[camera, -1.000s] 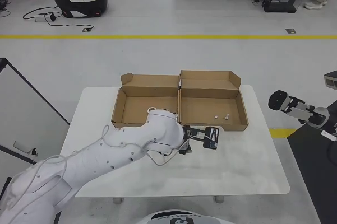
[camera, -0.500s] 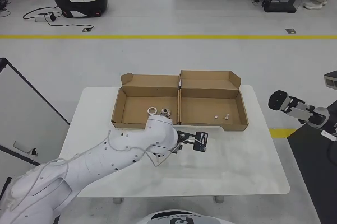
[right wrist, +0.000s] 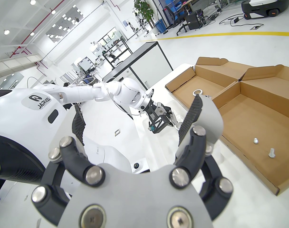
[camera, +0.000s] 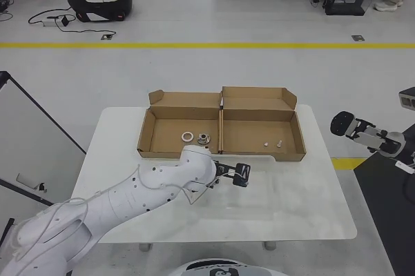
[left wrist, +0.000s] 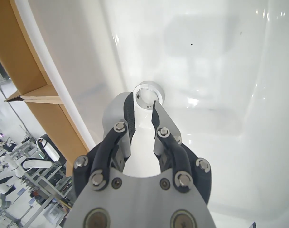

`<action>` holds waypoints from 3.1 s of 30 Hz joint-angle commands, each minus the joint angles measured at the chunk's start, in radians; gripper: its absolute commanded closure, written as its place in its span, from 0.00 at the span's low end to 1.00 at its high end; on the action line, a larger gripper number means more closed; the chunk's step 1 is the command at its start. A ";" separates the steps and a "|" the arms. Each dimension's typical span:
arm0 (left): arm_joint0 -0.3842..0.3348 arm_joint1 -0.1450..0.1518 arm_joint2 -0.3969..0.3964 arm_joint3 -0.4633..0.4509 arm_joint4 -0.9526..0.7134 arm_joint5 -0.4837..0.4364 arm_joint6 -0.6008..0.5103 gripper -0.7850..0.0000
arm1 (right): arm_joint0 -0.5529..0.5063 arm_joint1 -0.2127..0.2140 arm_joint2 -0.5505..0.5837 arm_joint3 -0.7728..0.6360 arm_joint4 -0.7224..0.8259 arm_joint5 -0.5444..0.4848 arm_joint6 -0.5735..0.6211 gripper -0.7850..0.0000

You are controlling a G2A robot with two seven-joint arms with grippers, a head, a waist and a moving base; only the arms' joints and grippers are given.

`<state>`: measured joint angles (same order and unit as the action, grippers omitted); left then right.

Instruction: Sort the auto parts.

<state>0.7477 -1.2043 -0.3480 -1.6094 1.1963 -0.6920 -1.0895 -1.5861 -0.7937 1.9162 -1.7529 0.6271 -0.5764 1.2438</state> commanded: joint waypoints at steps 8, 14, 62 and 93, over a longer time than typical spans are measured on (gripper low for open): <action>-0.007 -0.023 0.020 0.057 0.058 -0.022 0.029 0.71 | 0.000 0.000 0.000 0.000 0.000 0.000 0.000 0.00; -0.011 -0.038 0.033 0.097 0.105 -0.038 0.052 0.68 | 0.000 0.000 0.000 0.000 0.000 0.000 0.000 0.00; -0.169 -0.067 0.178 0.195 -0.252 -0.070 0.032 0.56 | 0.000 0.000 0.000 0.000 0.000 0.000 0.000 0.00; -0.162 -0.075 0.178 0.265 -0.277 -0.076 0.037 0.65 | 0.000 0.000 0.000 0.000 0.000 0.000 0.000 0.00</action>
<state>0.5846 -1.2791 -0.1700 -1.3444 0.9209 -0.7685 -1.0517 -1.5861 -0.7937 1.9162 -1.7529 0.6271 -0.5764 1.2438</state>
